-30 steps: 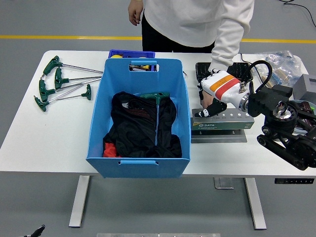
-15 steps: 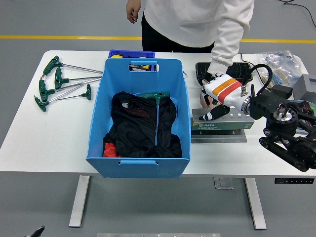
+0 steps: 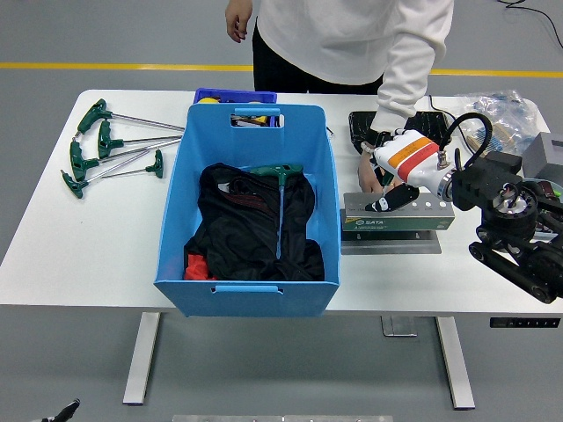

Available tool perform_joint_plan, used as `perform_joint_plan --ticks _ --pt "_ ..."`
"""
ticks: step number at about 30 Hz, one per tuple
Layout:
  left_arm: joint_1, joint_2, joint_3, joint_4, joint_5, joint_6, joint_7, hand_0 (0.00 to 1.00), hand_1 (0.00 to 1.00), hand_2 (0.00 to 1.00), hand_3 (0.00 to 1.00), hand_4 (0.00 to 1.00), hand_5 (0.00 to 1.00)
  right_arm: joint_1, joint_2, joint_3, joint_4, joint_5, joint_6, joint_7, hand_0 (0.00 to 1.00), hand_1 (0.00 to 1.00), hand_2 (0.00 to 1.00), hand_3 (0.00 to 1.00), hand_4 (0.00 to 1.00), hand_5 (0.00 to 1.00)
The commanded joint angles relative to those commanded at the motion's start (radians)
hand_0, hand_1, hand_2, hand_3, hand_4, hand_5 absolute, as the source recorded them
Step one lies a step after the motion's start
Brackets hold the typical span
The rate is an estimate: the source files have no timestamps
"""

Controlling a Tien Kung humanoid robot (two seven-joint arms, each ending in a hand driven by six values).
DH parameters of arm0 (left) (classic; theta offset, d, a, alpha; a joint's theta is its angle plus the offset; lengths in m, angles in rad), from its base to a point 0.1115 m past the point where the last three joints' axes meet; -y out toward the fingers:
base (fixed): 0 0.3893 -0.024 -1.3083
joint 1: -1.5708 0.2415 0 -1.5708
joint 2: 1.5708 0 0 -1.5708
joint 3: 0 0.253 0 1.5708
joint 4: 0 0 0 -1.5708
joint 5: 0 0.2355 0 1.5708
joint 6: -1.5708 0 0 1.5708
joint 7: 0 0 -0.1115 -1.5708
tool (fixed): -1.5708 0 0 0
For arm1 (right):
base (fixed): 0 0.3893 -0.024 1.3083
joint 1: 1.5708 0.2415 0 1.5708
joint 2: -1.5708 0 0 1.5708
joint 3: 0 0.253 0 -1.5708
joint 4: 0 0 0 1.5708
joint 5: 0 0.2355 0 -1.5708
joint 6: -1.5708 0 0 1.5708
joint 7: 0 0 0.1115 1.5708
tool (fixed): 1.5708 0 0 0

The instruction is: Lift tool from toolbox,place it in box,lift tool from toolbox,place it in box

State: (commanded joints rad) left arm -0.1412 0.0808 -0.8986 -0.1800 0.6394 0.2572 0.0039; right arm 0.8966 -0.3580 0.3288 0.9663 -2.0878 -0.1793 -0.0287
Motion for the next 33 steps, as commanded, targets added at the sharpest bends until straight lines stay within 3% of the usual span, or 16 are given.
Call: perform_joint_plan --ticks 10,11,16,17,22,23,28,29,33 --pt "0.001 0.000 -0.004 0.000 0.003 0.000 0.001 0.772 0.778 0.798 0.707 0.696 0.573 0.003 0.002 -0.008 0.002 -0.001 0.019 -0.004 0.774 0.366 0.356 0.277 0.998 0.669" --pt "0.001 0.000 -0.004 0.000 0.003 0.000 0.001 0.772 0.778 0.797 0.706 0.696 0.573 0.004 0.002 -0.008 0.001 -0.002 0.020 -0.004 0.703 0.323 0.313 0.233 0.998 0.676" --pt "0.001 0.000 -0.004 0.000 0.001 0.001 0.000 0.772 0.778 0.797 0.706 0.696 0.573 0.007 0.003 -0.010 0.000 -0.003 0.023 -0.006 0.703 0.323 0.313 0.233 0.998 0.676" --pt "0.001 0.000 -0.003 0.000 -0.001 0.001 0.000 0.772 0.778 0.797 0.708 0.696 0.573 0.008 0.003 -0.010 0.000 -0.003 0.021 -0.006 0.461 0.238 0.226 0.169 0.995 0.686" --pt "0.000 0.001 -0.003 0.000 -0.002 0.001 0.000 0.772 0.778 0.797 0.708 0.696 0.573 0.012 0.006 -0.008 0.000 -0.005 0.015 -0.011 0.461 0.238 0.226 0.169 0.995 0.686" --pt "0.000 0.001 -0.003 0.000 -0.002 0.001 0.000 0.772 0.778 0.796 0.707 0.695 0.573 0.013 0.007 -0.007 -0.001 -0.003 0.017 -0.012 0.287 0.165 0.173 0.131 0.981 0.698" --pt "0.002 0.001 -0.003 0.000 -0.005 0.002 -0.001 0.772 0.778 0.796 0.707 0.695 0.573 0.015 0.012 -0.005 -0.010 0.008 0.034 -0.013 0.287 0.165 0.173 0.131 0.981 0.698" --pt "0.002 0.001 -0.002 0.000 -0.006 0.002 -0.002 0.772 0.778 0.796 0.706 0.695 0.573 0.015 0.012 -0.005 -0.011 0.008 0.041 -0.014 0.223 0.149 0.164 0.124 0.979 0.701" --pt "0.002 0.002 0.000 0.000 -0.010 0.002 -0.002 0.772 0.778 0.796 0.706 0.695 0.573 0.017 0.011 -0.005 -0.014 0.012 0.071 -0.023 0.223 0.149 0.164 0.124 0.979 0.701"
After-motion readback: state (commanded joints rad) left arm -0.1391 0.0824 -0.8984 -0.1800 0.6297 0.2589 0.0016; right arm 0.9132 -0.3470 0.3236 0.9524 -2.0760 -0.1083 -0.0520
